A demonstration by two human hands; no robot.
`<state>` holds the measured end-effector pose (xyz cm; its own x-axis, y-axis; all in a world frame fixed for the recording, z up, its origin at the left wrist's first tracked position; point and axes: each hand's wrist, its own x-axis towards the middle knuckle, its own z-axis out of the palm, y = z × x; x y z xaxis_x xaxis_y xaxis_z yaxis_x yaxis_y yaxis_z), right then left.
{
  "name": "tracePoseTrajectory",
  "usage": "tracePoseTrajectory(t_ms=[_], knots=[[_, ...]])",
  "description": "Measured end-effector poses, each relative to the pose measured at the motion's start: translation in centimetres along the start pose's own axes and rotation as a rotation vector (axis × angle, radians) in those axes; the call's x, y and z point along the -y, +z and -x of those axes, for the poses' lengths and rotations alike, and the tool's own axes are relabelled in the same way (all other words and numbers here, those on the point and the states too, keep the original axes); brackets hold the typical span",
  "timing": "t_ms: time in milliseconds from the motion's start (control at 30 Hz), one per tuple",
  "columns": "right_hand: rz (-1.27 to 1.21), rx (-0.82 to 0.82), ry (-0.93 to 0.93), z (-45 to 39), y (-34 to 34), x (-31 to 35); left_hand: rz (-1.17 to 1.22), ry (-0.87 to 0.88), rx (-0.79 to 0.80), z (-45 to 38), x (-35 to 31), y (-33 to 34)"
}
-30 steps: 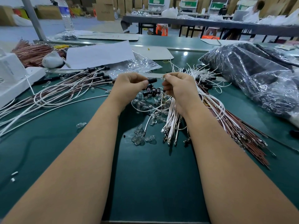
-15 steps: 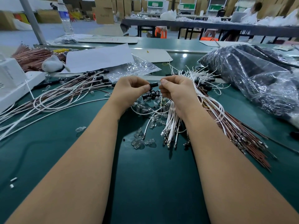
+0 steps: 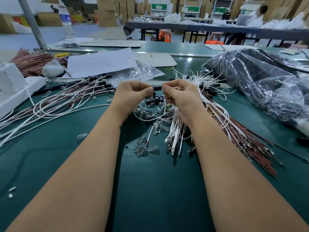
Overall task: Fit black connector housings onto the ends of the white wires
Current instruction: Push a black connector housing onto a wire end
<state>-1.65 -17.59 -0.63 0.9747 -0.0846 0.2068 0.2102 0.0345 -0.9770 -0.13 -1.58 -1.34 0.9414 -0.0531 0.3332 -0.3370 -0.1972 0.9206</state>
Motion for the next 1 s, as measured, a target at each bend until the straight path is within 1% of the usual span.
tracePoseTrajectory(t_ms=[100,267,400,567,733,867,1000], knots=[[0.039,-0.013,-0.009,0.1,0.1,-0.1,0.014,-0.003,0.002,0.1,-0.2,0.0],[0.032,-0.021,0.078,0.0,0.3,0.1,0.054,0.001,0.031,0.2,-0.2,-0.2],[-0.001,-0.04,0.105,0.0,0.4,0.2,0.064,0.005,0.03,0.3,-0.2,-0.1],[-0.003,-0.083,0.075,0.1,0.6,0.2,0.027,0.015,0.022,0.1,0.0,0.2],[0.03,-0.084,0.065,-0.1,0.5,-0.4,0.042,0.029,0.016,0.1,0.3,0.3],[0.1,-0.078,-0.014,-0.1,0.6,-0.7,0.054,0.031,0.008,-0.1,0.4,0.2],[0.098,-0.063,-0.054,0.1,0.7,-0.8,0.074,0.018,0.017,-0.2,0.5,0.2]])
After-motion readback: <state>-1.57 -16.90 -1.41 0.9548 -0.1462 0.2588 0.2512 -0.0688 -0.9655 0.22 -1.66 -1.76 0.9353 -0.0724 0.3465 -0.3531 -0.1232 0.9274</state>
